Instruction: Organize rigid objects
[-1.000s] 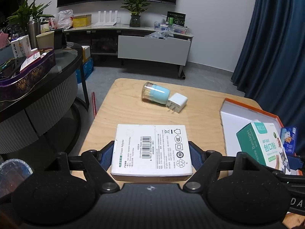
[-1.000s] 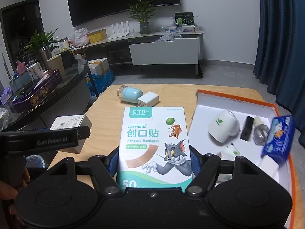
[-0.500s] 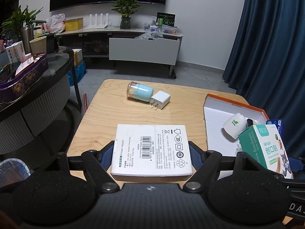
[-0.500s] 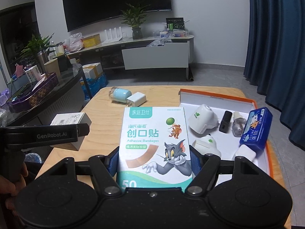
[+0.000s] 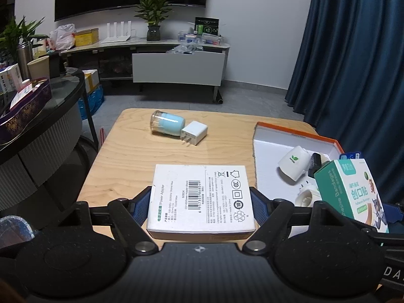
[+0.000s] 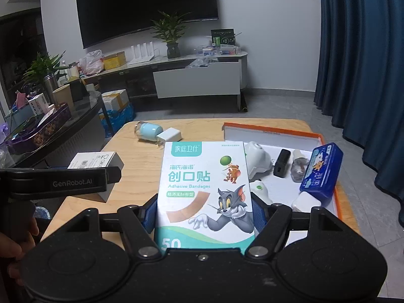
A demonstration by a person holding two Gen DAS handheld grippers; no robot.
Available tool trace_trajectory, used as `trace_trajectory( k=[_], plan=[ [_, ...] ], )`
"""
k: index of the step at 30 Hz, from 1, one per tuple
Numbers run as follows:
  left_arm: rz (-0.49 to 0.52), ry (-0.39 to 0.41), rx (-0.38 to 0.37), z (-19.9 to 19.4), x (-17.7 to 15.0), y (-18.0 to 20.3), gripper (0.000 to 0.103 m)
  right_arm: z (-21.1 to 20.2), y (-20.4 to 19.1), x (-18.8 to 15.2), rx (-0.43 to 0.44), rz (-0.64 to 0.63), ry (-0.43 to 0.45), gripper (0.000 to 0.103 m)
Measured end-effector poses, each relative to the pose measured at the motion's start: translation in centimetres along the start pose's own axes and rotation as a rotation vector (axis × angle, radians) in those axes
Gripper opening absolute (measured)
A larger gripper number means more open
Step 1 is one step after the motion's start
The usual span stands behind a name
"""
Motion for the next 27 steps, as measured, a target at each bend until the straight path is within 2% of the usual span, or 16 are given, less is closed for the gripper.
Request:
trace_trajectory(
  k=[27],
  plan=[
    [0.089, 0.006, -0.098, 0.0, 0.1, 5.3, 0.079, -2.2, 4.0, -0.1, -0.072, 0.055, 0.042, 0.084]
  ],
)
Point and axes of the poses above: each gripper's, at about its wrist camera, not at the fingertips, and z roughly the way its jaws point, y to its right, x to its top, the point moved 5 cm from there along z, roughly the way its jaws point, and after that the axes turned 3 degrees about x, right-handed, at the moved point
